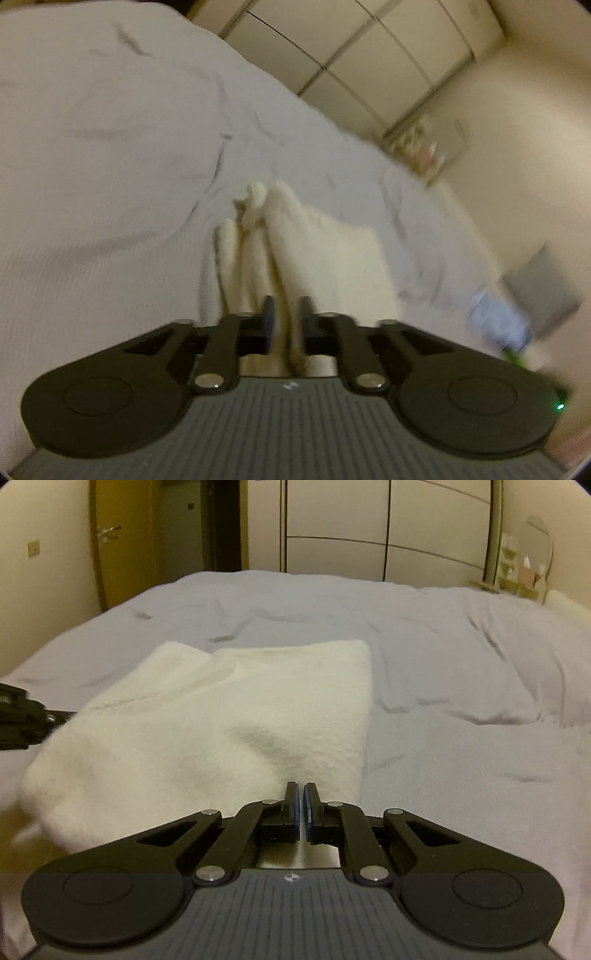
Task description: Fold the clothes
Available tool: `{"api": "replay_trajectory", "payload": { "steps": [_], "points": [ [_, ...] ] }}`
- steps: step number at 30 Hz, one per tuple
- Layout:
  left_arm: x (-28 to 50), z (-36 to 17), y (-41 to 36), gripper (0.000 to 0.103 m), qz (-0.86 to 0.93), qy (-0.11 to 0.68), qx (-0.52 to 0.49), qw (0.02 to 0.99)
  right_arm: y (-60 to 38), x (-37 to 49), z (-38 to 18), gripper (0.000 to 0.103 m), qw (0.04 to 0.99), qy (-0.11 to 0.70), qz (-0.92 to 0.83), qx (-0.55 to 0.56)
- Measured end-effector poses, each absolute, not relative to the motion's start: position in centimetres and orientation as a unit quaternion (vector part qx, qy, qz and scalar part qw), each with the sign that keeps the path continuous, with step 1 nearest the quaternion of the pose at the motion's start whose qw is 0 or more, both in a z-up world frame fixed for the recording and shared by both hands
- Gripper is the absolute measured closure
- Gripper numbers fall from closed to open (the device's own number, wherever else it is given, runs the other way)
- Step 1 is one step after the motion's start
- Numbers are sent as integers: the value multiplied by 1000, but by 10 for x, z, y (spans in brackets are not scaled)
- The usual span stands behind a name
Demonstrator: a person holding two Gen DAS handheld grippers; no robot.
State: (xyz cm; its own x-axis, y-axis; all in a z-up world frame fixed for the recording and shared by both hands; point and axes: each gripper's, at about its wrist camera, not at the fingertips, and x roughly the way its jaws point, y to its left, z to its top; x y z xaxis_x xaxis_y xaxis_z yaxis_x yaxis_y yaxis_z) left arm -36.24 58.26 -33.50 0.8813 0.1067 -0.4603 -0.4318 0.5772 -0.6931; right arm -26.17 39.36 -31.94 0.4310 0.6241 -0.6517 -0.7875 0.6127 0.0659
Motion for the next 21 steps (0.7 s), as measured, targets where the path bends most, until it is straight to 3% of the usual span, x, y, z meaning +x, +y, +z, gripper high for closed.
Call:
{"api": "replay_trajectory", "payload": {
  "steps": [1,6,7,10,14,17,21],
  "points": [
    [-365,-333,586,52,149,175,-446,865,389,-257,-320,91,833,336,426,-106],
    [-336,-335,589,54,142,213,-439,861,371,-244,-319,91,820,368,438,-24],
    [-326,-339,588,67,141,231,-431,861,366,-242,-320,91,817,373,439,-5],
    [-306,-340,577,85,152,257,-376,877,350,-227,-327,91,796,407,440,84],
    [-321,-320,568,93,161,226,-329,903,335,-203,-340,91,748,458,441,192],
    [-326,-330,570,93,171,233,-328,899,343,-211,-335,92,748,447,462,165],
    [-327,-360,566,89,189,251,-319,894,365,-241,-328,98,802,380,460,35]
  ]
}}
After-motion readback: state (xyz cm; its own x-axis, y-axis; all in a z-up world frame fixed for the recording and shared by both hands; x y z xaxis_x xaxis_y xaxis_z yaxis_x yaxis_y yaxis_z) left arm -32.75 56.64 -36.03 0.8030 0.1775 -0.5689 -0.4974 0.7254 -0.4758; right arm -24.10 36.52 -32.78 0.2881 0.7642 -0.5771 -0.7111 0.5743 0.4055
